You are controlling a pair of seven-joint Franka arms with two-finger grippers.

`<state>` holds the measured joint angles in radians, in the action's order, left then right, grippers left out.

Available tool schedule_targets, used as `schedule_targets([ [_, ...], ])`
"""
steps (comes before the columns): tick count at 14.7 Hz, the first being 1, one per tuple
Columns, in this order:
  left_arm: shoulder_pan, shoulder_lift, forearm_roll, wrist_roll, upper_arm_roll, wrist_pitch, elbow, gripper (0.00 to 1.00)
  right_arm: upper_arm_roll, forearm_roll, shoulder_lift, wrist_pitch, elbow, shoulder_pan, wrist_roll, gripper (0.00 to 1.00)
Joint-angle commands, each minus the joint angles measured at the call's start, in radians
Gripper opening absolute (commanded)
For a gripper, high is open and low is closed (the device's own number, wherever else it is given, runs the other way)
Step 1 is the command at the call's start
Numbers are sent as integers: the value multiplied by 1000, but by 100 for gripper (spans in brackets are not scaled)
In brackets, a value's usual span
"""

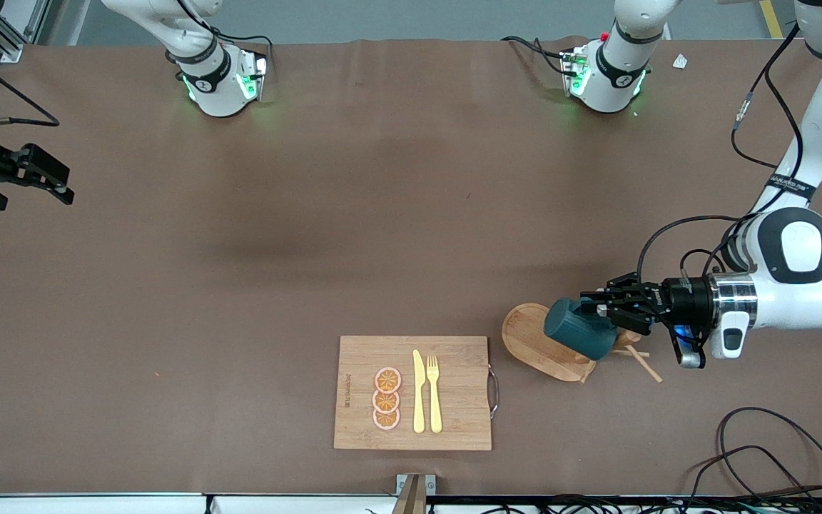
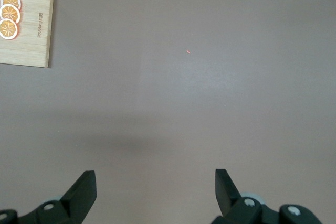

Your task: Pass cup and hang on rack

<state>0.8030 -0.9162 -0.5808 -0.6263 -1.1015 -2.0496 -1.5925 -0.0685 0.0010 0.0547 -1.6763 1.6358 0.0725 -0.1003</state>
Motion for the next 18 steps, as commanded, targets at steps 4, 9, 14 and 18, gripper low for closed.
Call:
schedule_targets([
  [4,13,19,-42,14,0,11,-15,45,3,10,1,10,-8,-5,10,100],
  [9,42,53,-30,-9,-9,5,-9,100,3,8,1,12,-8,-5,10,100],
  [14,96,157,-21,-116,-47,17,-7,100,3,8,1,10,-8,-5,10,100],
  [18,99,359,98,-153,-47,92,2,100,3,8,1,10,-8,-4,5,100],
])
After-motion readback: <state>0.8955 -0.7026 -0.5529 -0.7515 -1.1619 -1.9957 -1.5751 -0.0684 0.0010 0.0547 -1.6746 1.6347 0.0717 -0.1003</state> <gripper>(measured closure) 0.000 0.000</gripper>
